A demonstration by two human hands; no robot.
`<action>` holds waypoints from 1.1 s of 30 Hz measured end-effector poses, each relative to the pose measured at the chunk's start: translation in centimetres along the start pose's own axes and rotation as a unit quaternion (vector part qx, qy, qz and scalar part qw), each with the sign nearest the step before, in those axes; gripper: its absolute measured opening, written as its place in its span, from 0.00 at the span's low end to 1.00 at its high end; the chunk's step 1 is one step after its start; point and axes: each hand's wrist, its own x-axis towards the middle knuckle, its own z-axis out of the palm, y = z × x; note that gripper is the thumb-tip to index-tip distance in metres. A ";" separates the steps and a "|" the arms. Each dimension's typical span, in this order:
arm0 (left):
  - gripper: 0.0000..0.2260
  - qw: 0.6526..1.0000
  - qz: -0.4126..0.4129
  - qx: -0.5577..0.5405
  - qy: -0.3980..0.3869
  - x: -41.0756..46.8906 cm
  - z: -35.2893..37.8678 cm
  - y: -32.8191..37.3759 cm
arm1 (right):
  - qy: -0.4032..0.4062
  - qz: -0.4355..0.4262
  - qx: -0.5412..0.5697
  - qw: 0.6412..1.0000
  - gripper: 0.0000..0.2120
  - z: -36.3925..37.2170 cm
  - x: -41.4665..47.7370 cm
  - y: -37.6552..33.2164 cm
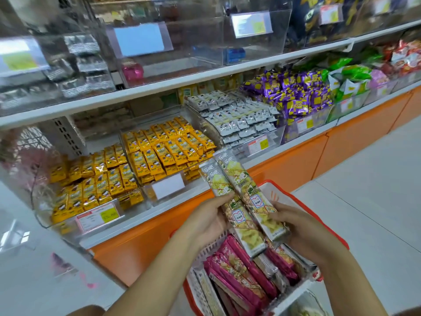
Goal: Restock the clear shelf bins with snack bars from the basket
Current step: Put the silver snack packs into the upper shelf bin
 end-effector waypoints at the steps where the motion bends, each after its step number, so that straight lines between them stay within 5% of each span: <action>1: 0.12 1.000 0.006 0.005 0.004 -0.2 0.0 0.0 | -0.009 -0.003 -0.003 1.000 0.16 0.1 -0.2 0.1; 6: 0.13 0.997 0.036 0.056 0.027 -1.8 0.5 0.4 | -0.041 -0.066 -0.171 0.982 0.26 1.7 -1.3 -0.2; 12: 0.38 0.987 0.080 0.075 0.119 -3.6 0.9 1.0 | -0.017 -0.140 -0.325 0.935 0.28 4.8 -2.1 -0.9; 15: 0.32 0.975 0.102 0.071 0.182 -4.4 1.6 1.6 | 0.032 -0.217 -0.423 0.879 0.39 7.4 -2.2 -0.6; 17: 0.42 0.976 0.110 0.064 0.179 -5.2 1.9 2.2 | 0.069 -0.262 -0.499 0.823 0.51 9.4 -2.3 -0.3; 19: 0.52 0.974 0.134 0.069 0.170 -5.8 1.7 3.0 | 0.109 -0.310 -0.539 0.775 0.52 10.7 -2.4 -0.2; 25: 0.11 0.974 0.190 0.078 0.094 -8.9 1.7 5.5 | 0.132 -0.405 -0.579 0.695 0.43 12.2 -2.8 -1.2; 30: 0.10 0.961 0.241 0.125 0.053 -11.9 2.1 8.3 | 0.111 -0.437 -0.569 0.687 0.39 14.1 -3.3 -3.3; 33: 0.08 0.955 0.261 0.141 0.021 -13.6 2.5 10.4 | 0.056 -0.389 -0.532 0.750 0.37 15.0 -3.6 -6.2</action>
